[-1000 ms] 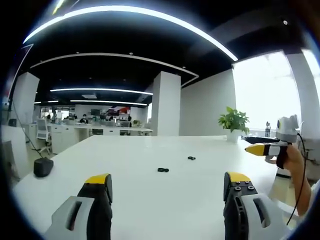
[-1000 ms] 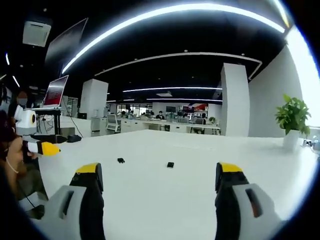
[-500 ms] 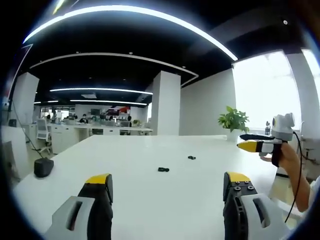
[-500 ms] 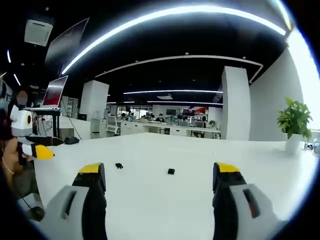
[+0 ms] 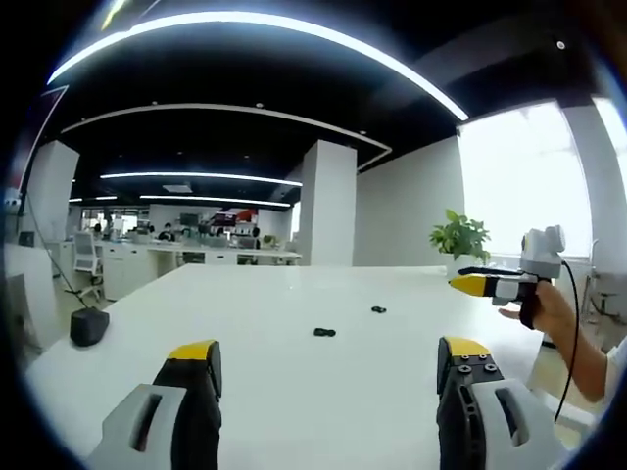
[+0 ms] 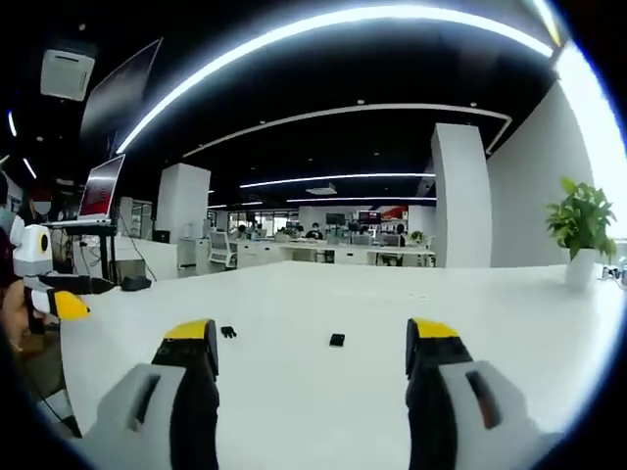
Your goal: Snap the two parts of the plastic buckle together until the buckle closes and remains connected.
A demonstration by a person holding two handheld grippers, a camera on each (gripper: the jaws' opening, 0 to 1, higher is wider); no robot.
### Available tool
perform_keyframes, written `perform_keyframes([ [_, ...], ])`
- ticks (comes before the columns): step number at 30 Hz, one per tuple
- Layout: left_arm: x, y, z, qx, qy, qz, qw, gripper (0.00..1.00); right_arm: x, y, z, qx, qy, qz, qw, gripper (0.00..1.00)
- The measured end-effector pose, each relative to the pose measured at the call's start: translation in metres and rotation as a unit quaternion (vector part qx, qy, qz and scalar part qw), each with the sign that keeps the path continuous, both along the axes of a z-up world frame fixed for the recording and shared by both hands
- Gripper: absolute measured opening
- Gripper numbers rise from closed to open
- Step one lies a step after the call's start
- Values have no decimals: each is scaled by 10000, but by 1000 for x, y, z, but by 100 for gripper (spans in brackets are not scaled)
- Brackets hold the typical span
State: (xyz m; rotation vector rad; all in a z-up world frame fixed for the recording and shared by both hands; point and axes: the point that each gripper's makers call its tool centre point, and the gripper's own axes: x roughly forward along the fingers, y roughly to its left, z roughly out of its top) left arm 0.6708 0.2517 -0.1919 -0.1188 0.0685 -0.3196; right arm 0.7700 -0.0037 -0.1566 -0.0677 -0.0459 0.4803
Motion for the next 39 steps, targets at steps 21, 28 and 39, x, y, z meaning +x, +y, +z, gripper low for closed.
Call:
perform_keyframes([
  [21, 1, 2, -6, 12, 60, 18, 10000, 92, 38, 6, -18, -49, 428, -86, 9990, 74],
  [28, 0, 3, -7, 23, 61, 29, 10000, 92, 45, 8, -22, -56, 488, -121, 9987, 73],
  [39, 1, 3, -8, 30, 77, 18, 10000, 92, 56, 11, -26, -146, 581, -118, 9981, 72],
])
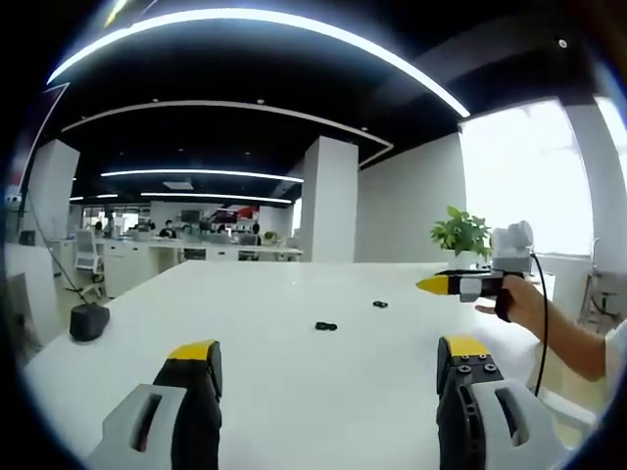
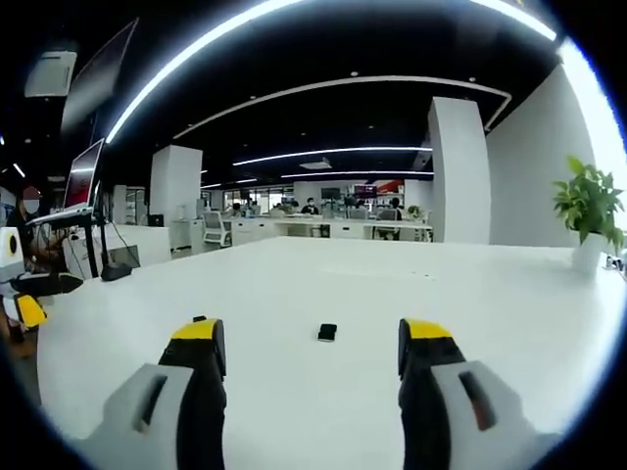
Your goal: Snap the two parts of the plastic buckle together until the buckle closes and remains connected.
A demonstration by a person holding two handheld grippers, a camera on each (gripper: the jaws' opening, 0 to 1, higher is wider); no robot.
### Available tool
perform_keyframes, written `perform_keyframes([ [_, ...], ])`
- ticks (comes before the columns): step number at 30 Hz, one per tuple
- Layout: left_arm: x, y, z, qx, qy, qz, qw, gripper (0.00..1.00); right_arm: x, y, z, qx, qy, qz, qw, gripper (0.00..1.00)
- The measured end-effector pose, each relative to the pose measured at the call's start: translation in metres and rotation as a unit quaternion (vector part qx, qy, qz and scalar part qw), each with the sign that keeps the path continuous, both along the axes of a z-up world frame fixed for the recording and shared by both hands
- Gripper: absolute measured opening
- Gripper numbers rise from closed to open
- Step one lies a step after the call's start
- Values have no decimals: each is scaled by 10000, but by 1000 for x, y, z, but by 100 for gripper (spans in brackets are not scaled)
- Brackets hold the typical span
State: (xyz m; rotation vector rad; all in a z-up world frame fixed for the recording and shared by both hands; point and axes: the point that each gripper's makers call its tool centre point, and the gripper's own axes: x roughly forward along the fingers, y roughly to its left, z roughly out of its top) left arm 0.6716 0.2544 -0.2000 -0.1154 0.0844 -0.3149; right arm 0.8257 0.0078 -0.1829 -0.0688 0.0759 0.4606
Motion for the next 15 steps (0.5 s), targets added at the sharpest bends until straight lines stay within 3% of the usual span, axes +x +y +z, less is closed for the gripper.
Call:
perform_keyframes([
  [15, 0, -1, -1, 3, 10, -8, 10000, 92, 14, 0, -6, -74, 195, -12, 9998, 71],
])
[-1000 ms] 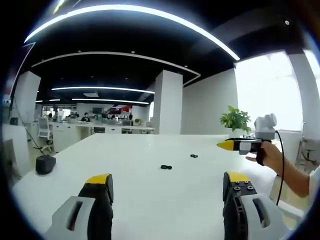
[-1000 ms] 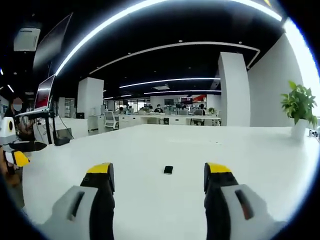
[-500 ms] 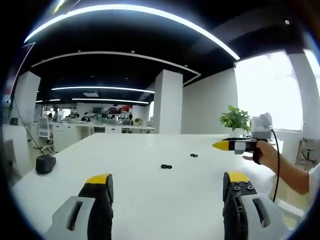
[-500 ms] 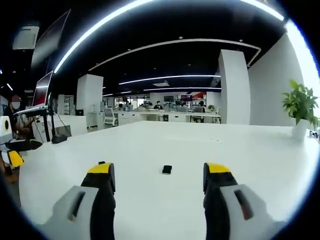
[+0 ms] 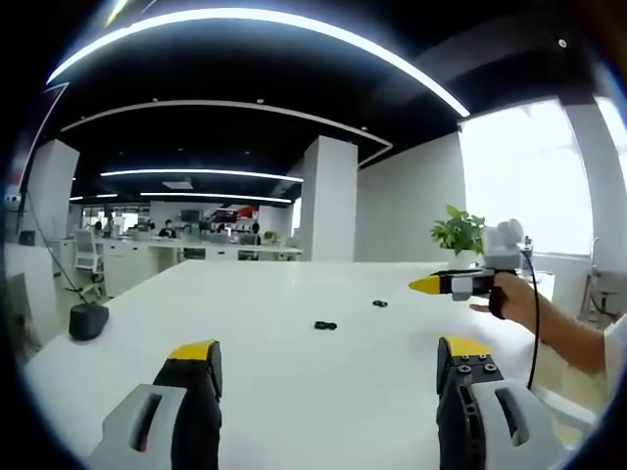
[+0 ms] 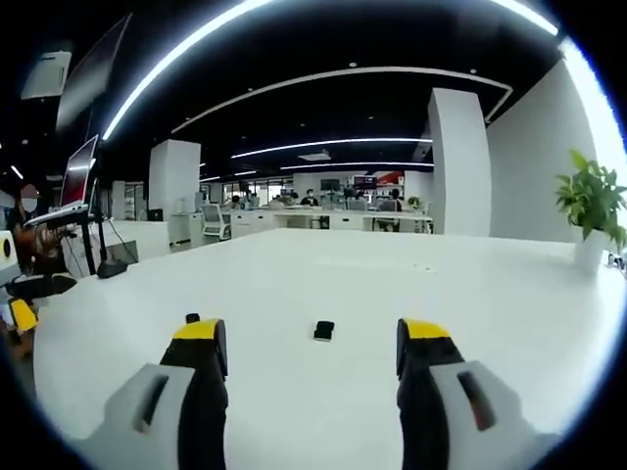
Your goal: Snap the two parts of the plastic buckle together until the buckle closes and remains connected.
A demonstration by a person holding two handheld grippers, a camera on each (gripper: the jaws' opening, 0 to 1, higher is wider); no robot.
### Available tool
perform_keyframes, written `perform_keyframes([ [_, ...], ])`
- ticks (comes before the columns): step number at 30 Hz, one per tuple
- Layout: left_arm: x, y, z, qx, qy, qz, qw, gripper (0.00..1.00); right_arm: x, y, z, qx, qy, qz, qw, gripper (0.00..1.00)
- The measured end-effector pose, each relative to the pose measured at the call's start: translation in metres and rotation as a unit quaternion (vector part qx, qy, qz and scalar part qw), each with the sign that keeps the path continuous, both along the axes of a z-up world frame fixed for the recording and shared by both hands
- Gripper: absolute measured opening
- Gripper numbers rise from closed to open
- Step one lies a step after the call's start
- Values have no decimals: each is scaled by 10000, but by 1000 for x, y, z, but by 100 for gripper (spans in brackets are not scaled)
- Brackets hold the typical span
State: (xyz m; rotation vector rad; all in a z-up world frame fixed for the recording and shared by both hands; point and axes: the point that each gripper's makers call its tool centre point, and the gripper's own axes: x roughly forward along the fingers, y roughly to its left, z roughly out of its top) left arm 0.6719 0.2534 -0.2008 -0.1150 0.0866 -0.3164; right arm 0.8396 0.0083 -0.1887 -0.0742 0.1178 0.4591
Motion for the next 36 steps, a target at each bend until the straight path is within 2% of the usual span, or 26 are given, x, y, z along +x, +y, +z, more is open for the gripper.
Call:
perform_keyframes([
  [11, 0, 2, -2, -6, 21, 12, 10000, 92, 8, 0, -9, -128, 253, 31, 9996, 69],
  [24, 0, 2, -4, -1, 47, 0, 10000, 92, 20, 5, -16, -261, 403, 60, 9988, 69],
  [36, 0, 2, -4, -10, 53, 2, 10000, 92, 28, 2, -15, -278, 432, -29, 9987, 68],
])
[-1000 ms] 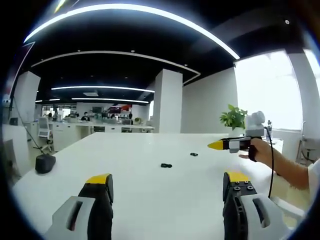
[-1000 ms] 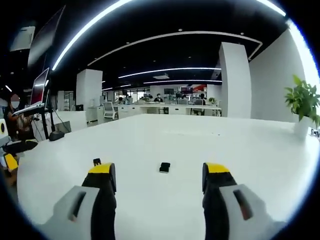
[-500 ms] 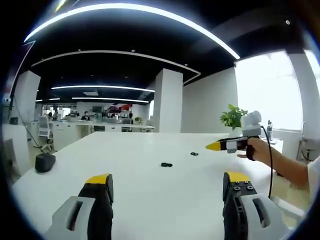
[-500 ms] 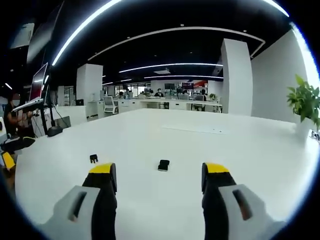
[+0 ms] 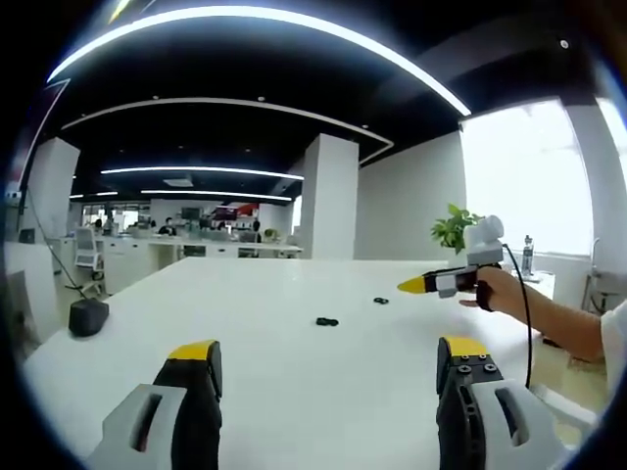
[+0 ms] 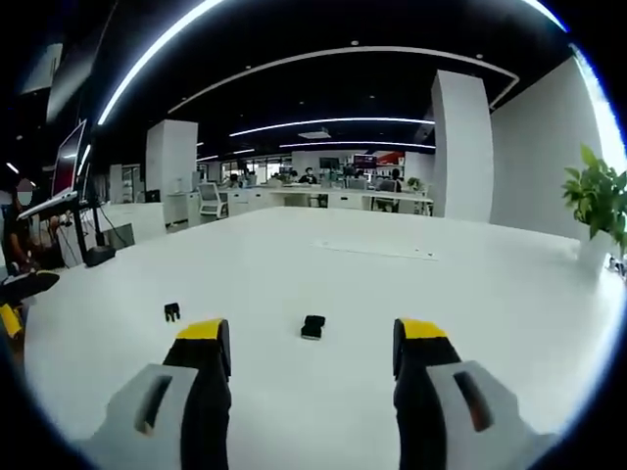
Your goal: Snap the two parts of the plastic buckle together until the buckle closes and remains connected.
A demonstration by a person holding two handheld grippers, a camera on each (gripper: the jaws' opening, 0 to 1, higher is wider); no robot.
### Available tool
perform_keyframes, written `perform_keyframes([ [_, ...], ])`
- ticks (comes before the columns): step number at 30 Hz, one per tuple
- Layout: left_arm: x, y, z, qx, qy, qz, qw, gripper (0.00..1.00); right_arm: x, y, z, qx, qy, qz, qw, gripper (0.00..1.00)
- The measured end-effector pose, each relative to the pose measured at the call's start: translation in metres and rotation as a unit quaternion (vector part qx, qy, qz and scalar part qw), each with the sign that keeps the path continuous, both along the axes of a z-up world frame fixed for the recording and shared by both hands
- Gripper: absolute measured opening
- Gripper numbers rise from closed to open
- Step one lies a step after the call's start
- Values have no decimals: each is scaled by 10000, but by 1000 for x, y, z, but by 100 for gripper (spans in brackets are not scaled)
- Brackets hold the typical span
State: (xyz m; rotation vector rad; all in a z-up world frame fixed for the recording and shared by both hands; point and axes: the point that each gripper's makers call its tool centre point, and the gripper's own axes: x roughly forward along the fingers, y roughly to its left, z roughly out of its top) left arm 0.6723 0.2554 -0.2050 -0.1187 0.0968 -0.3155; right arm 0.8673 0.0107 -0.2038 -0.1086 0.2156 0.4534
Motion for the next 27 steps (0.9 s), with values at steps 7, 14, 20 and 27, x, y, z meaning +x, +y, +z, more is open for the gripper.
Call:
perform_keyframes([
  [7, 0, 0, 0, 0, 10, 3, 10000, 92, 6, 3, -2, -51, 30, -23, 10000, 67],
  [14, 0, 1, -2, -1, 23, 6, 10000, 92, 13, 3, -6, -106, 105, -55, 9999, 66],
  [20, 1, 0, -2, 1, 33, -4, 10000, 92, 18, 4, -7, -160, 137, -69, 9998, 65],
  [27, 1, -1, -3, 10, 44, -14, 10000, 92, 27, 5, -12, -165, 234, -84, 9996, 64],
])
